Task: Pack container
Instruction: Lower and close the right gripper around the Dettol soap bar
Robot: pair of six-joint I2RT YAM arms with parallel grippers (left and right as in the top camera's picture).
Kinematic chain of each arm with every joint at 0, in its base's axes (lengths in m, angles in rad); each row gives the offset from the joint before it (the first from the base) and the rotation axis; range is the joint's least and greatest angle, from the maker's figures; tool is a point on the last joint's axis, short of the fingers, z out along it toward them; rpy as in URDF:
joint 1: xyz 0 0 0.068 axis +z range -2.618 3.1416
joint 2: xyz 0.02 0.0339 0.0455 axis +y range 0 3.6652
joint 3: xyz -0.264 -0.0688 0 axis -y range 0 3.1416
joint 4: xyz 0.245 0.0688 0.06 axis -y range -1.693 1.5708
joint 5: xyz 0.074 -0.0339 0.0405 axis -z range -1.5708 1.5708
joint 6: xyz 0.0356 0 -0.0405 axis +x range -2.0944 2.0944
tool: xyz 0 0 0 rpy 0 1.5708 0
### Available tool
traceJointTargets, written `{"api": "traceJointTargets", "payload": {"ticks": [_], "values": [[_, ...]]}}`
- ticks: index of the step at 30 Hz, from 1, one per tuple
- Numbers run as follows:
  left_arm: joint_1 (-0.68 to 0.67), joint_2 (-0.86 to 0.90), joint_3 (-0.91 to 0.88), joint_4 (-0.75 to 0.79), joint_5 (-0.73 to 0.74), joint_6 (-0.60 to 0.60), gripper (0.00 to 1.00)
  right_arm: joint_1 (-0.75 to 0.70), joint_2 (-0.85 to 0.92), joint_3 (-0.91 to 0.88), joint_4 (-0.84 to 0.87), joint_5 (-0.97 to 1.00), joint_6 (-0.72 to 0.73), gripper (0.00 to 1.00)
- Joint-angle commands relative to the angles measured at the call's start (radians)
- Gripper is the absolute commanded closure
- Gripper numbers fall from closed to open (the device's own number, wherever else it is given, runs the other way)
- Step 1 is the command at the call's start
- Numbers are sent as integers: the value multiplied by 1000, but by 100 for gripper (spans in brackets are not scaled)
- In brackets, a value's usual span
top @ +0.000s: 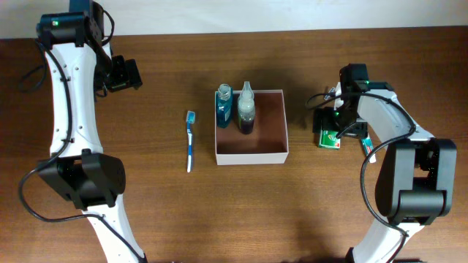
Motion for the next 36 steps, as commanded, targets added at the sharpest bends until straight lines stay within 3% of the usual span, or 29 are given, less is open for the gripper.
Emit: {"api": "traceJointTargets", "payload": {"ticks": [1,24,36], "values": [[3,-20,-7,-1,7,-2,1,-2,19,18,12,18,5,4],[3,-20,-7,-1,7,-2,1,-2,54,-2,42,39,1,0],[3,-20,-7,-1,7,-2,1,-1,101,-2,44,44,2,13]]}}
